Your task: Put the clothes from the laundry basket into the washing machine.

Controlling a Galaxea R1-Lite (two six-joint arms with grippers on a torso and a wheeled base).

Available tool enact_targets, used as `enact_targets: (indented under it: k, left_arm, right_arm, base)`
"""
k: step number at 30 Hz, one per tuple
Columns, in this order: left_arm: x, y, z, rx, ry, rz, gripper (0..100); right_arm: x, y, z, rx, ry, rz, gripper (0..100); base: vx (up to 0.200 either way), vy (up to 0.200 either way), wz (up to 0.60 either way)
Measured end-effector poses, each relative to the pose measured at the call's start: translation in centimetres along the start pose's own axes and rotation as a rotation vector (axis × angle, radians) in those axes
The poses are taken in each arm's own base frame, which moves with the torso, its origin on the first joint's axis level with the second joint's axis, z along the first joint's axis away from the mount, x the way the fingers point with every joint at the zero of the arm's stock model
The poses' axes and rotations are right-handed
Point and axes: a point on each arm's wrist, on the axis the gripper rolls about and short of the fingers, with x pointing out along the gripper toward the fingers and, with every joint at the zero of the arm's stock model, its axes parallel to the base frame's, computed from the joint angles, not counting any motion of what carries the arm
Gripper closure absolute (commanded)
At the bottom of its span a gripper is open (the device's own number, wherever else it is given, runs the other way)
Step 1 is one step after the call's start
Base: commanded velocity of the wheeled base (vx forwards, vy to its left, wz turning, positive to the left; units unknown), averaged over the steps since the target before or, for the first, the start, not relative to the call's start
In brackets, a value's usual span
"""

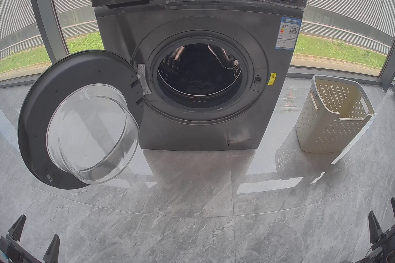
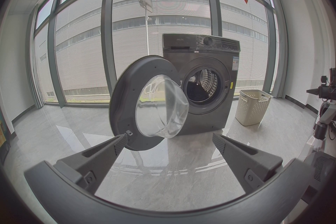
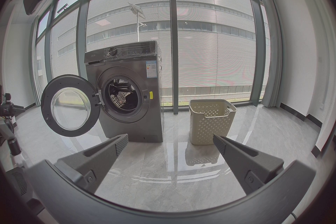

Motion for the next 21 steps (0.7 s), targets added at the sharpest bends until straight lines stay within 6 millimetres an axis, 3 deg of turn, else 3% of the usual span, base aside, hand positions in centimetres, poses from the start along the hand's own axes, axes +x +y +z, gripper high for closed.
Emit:
enact_targets:
  k: [10, 19, 21]
  left_arm:
    - [0.0, -0.01, 0.01, 0.001, 0.0, -0.006, 0]
    - [0.01, -0.02, 0.02, -0.003, -0.001, -0.009, 0]
    - [0.01, -0.02, 0.01, -0.003, -0.001, -0.01, 0]
  right_arm:
    - [0.0, 0.0, 0.0, 0.0, 0.0, 0.0, 0]
    - [0.01, 0.0, 0.0, 0.0, 0.001, 0.0, 0]
    - [0.01, 0.0, 0.0, 0.0, 0.001, 0.0, 0]
  base:
    - [0.0, 0.2, 0.0]
    - [0.0, 0.0, 0.0]
    - [-0.2, 0.0, 0.0]
